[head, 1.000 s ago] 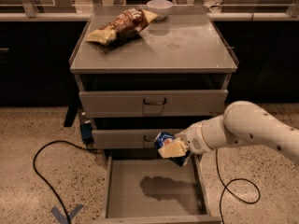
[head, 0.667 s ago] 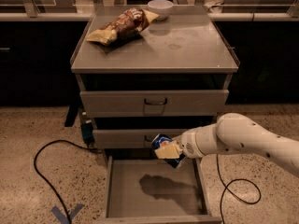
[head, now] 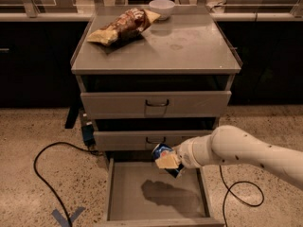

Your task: Place pepsi can into bottom drawer

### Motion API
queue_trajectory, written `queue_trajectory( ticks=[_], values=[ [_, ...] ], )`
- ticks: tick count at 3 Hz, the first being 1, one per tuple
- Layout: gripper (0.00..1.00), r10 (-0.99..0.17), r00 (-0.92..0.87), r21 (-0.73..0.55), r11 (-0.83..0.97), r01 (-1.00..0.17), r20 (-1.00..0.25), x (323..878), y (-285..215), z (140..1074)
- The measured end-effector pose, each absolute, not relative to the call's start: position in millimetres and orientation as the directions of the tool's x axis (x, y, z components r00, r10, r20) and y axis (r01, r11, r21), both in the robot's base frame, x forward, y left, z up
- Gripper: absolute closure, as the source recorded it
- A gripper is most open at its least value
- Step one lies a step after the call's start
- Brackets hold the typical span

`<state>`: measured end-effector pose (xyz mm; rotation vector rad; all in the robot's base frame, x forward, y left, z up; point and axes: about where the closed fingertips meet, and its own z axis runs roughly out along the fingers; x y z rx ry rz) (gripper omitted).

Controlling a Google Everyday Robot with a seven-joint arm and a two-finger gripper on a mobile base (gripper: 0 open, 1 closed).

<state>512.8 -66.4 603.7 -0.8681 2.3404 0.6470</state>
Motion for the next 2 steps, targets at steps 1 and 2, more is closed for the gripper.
queue_trajectory(
  ticks=[1,2],
  values=[
    [1.0,-0.485,-0.667,0.183,0.715,-0.675,-0.565,495,-66,536],
    [1.0,-0.503,-0.714,0.129,0.767,-0.628,-0.488,474,-89,479]
  ],
)
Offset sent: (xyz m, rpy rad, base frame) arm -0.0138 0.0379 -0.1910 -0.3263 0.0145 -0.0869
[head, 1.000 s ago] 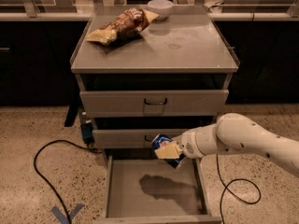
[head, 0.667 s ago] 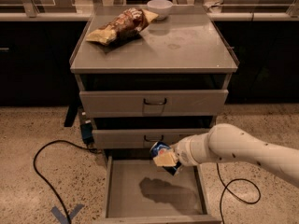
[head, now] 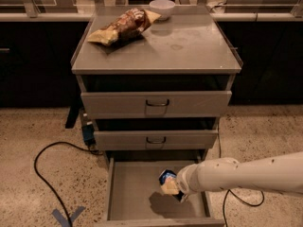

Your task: Place pepsi can into bottom drawer

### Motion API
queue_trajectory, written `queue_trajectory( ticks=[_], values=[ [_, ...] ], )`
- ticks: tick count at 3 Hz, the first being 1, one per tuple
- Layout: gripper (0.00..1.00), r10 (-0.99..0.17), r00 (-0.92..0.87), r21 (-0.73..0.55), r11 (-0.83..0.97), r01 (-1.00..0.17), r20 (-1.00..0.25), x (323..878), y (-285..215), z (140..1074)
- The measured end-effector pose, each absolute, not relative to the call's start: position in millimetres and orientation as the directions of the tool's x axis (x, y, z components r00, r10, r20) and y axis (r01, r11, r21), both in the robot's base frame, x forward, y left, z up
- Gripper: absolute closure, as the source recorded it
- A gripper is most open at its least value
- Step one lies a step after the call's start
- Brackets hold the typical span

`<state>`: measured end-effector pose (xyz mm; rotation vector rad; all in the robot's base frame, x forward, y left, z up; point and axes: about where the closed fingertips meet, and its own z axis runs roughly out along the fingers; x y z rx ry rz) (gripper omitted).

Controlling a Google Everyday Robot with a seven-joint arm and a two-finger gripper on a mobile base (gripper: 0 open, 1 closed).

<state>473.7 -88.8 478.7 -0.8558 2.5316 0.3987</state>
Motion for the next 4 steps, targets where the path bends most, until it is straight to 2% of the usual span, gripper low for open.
queue_trajectory(
  ticks=[1,2,3,4],
  values=[
    [1.0,-0.475,-0.752,0.164,0.786,-0.596,-0.457,473,-70,439],
    [1.0,-0.475,-0.752,0.164,0.786,-0.596,-0.457,473,-70,439],
    [1.0,-0.415,-0.773,0.217,0.798,-0.563,-0.48,469,-67,425],
    [1.0,-0.18,-0.83,0.364,0.835,-0.412,-0.528,480,-62,394]
  ],
)
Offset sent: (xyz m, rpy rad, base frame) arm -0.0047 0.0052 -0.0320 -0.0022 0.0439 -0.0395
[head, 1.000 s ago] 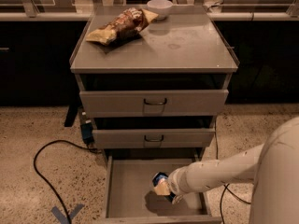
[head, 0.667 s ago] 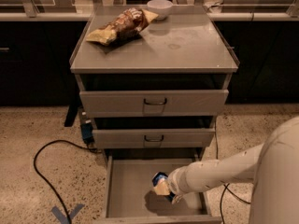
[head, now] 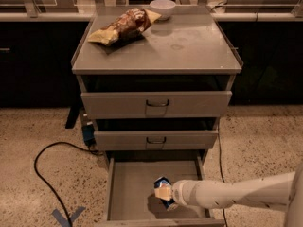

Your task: Place pepsi can into bottom drawer

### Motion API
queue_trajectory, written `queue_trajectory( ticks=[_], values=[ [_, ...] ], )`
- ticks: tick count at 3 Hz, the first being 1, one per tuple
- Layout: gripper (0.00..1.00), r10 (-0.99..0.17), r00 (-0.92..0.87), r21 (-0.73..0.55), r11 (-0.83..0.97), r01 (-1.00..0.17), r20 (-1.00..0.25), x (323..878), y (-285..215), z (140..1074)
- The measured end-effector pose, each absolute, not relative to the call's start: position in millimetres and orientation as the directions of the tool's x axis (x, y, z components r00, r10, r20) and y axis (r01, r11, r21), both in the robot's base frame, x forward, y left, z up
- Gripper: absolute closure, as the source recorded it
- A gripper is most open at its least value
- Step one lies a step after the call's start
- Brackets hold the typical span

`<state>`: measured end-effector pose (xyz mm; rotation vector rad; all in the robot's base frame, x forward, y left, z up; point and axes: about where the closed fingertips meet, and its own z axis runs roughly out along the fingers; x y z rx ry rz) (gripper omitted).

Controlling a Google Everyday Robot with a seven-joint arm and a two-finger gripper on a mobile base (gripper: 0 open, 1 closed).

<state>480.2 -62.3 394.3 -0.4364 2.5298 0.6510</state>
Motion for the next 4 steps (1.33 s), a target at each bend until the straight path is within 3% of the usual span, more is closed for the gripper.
queue_trajectory(
  ticks=[1,2,3,4],
  values=[
    [1.0,0.052,-0.871,0.49,0.842,-0.224,-0.488,496,-72,341],
    [1.0,0.157,-0.894,0.55,0.827,-0.112,-0.419,505,-63,291],
    [1.0,0.221,-0.914,0.619,0.784,-0.041,-0.34,509,-36,236],
    [1.0,0.221,-0.914,0.619,0.784,-0.041,-0.34,509,-36,236]
  ],
)
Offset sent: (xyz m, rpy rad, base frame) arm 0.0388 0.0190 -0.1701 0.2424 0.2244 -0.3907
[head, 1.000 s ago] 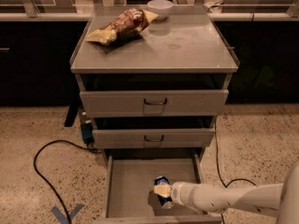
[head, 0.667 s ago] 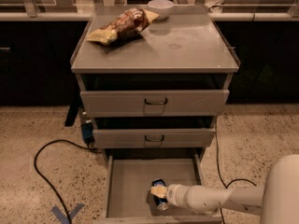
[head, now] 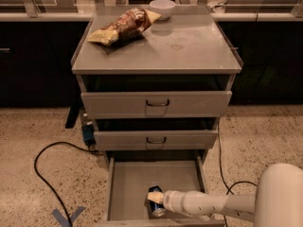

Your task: Place pepsi can into bottom drawer

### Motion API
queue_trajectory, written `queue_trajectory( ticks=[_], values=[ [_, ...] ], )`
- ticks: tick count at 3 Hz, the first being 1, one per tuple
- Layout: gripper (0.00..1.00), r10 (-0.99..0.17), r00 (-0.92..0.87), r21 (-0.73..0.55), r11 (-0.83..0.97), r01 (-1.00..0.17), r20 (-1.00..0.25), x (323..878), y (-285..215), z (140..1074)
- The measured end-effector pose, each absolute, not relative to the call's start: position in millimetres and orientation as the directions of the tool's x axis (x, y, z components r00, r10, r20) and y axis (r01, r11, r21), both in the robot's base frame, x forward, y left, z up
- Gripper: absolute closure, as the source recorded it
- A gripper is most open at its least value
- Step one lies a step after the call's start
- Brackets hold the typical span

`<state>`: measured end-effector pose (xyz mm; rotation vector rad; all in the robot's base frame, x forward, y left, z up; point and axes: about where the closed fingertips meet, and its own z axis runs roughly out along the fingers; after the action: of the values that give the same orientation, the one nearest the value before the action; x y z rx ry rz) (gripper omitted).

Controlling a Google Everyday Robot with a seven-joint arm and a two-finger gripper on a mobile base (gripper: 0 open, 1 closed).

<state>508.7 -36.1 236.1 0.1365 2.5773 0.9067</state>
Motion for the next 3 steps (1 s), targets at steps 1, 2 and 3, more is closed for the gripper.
queue_trajectory(
  ticks=[1,2,3],
  values=[
    [1.0,0.308,-0.898,0.66,0.751,0.027,-0.313,522,-34,212],
    [1.0,0.485,-0.843,0.742,0.649,0.17,-0.232,546,-26,168],
    [1.0,0.613,-0.768,0.781,0.567,0.263,-0.186,572,-24,122]
  ],
)
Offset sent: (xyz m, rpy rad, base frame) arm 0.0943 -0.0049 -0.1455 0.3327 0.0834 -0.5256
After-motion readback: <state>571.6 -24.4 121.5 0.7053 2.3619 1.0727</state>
